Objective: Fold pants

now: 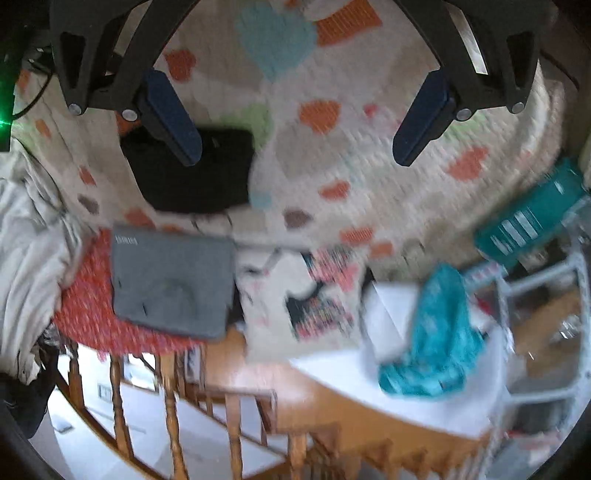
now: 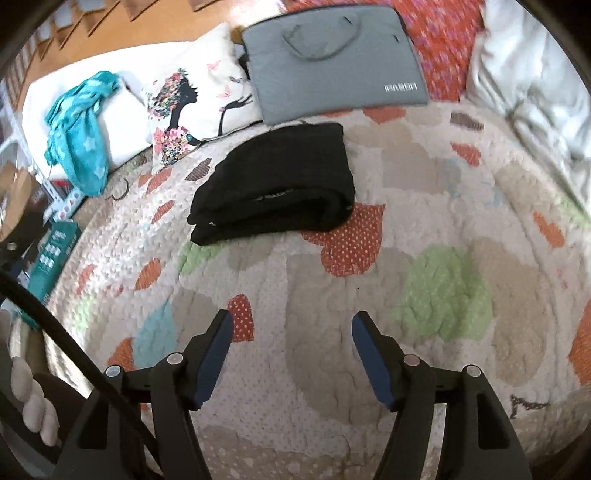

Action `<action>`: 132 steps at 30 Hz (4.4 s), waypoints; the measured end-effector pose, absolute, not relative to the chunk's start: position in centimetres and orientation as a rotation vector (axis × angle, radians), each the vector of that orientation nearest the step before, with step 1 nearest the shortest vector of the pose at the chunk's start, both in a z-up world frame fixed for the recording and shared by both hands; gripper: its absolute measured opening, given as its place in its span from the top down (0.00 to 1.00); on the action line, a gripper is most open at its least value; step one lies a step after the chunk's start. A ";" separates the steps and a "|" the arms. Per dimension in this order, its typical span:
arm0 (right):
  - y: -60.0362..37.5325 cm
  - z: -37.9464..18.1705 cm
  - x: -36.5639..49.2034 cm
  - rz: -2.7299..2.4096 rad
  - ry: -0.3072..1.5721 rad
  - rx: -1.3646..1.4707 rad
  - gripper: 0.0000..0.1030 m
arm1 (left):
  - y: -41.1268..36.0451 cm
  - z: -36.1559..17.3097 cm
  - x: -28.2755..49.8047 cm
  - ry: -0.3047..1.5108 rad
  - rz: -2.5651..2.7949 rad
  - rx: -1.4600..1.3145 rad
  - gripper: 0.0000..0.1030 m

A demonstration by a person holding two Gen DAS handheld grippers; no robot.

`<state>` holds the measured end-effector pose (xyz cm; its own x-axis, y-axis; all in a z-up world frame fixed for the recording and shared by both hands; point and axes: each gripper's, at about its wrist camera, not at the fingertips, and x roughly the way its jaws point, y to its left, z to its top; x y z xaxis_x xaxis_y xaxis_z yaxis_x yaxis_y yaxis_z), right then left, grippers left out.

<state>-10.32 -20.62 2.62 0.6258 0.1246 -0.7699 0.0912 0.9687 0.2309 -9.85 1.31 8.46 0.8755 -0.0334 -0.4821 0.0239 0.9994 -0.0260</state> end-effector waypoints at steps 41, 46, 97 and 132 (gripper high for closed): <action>-21.2 -0.1 -7.7 -0.064 0.933 0.210 0.25 | -3.0 2.6 -6.5 0.782 -0.151 0.050 0.00; -21.2 -0.1 -7.7 -0.065 0.934 0.208 0.25 | -2.9 2.4 -6.3 0.801 -0.156 0.037 0.00; -20.3 -0.7 -7.6 -0.048 0.942 0.171 0.24 | -2.2 1.2 -5.4 0.879 -0.149 -0.029 0.00; -20.3 -0.8 -7.6 -0.049 0.944 0.173 0.23 | -2.2 0.6 -5.4 0.892 -0.159 -0.030 0.00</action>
